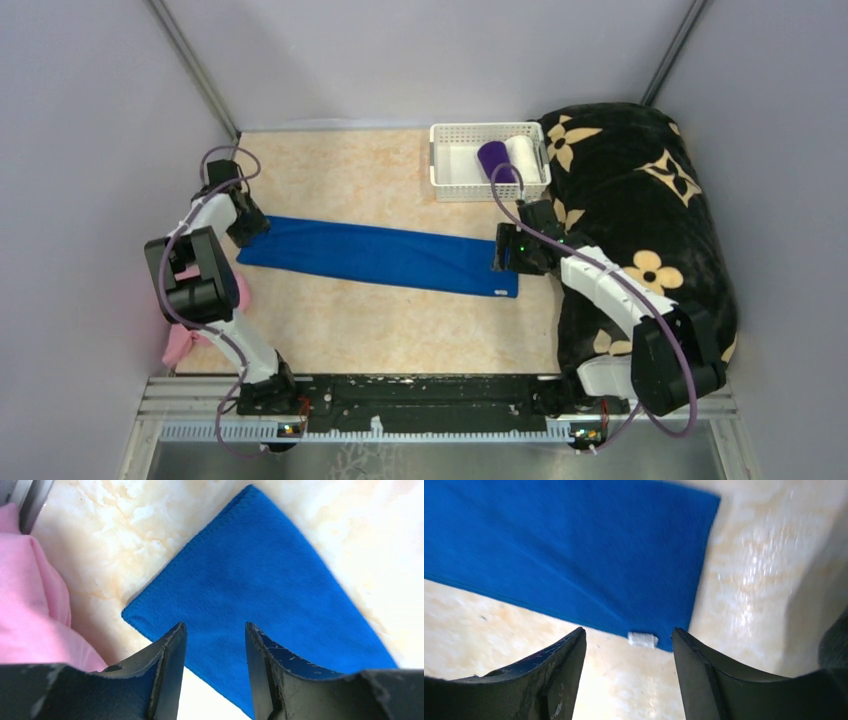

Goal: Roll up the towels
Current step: Fold the towel at the center of the board.

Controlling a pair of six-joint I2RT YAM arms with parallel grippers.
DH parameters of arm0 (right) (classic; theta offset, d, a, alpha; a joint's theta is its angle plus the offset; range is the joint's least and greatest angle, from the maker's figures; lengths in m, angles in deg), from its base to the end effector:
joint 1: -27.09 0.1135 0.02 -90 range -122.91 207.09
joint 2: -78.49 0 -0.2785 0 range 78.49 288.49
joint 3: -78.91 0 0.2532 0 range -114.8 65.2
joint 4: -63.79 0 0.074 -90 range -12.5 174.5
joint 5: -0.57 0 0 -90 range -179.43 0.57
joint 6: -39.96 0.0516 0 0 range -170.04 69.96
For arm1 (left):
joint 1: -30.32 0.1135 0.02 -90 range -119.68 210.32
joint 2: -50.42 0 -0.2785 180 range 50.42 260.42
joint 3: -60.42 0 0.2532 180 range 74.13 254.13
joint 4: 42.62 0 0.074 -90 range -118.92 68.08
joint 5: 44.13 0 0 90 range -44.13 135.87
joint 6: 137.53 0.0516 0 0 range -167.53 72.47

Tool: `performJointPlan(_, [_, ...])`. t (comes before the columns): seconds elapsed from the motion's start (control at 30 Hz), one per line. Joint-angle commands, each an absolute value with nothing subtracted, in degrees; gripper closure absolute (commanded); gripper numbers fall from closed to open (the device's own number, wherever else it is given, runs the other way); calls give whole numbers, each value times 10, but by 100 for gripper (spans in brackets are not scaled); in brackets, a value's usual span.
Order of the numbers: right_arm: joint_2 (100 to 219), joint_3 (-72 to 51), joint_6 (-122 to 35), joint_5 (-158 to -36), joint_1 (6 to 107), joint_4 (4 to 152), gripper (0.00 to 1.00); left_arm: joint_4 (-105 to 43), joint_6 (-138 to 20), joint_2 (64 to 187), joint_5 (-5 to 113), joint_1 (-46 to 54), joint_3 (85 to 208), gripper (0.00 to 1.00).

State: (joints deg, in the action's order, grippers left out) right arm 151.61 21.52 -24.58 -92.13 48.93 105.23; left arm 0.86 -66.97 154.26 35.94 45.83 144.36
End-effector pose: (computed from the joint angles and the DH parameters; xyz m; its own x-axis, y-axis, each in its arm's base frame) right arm 0.2320 0.0956 0.2059 -0.8742 0.1123 -0.4725 -0.0216 0.9630 0.2688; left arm 0.3644 0.1104 0.1861 -0.6999 -0.5345 -0.4738 -0.6053 0.7960 -0.0038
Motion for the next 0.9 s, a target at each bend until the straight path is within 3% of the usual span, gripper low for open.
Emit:
performJointPlan(0.0, [1523, 160, -271, -903, 486, 977, 37, 22, -683, 1464, 377, 435, 1429, 47])
performJointPlan(0.13, [1576, 139, -271, -894, 484, 924, 38, 33, -697, 1409, 390, 388, 1393, 47])
performJointPlan(0.27, [1626, 132, -267, -883, 478, 884, 39, 42, -721, 1372, 391, 277, 1356, 47])
performJointPlan(0.5, [1677, 138, -262, -895, 458, 833, 39, -2, -784, 1369, 435, 153, 1268, 50])
performJointPlan(0.87, [1723, 152, -254, -896, 412, 830, 39, -15, -805, 1390, 424, 136, 1189, 53])
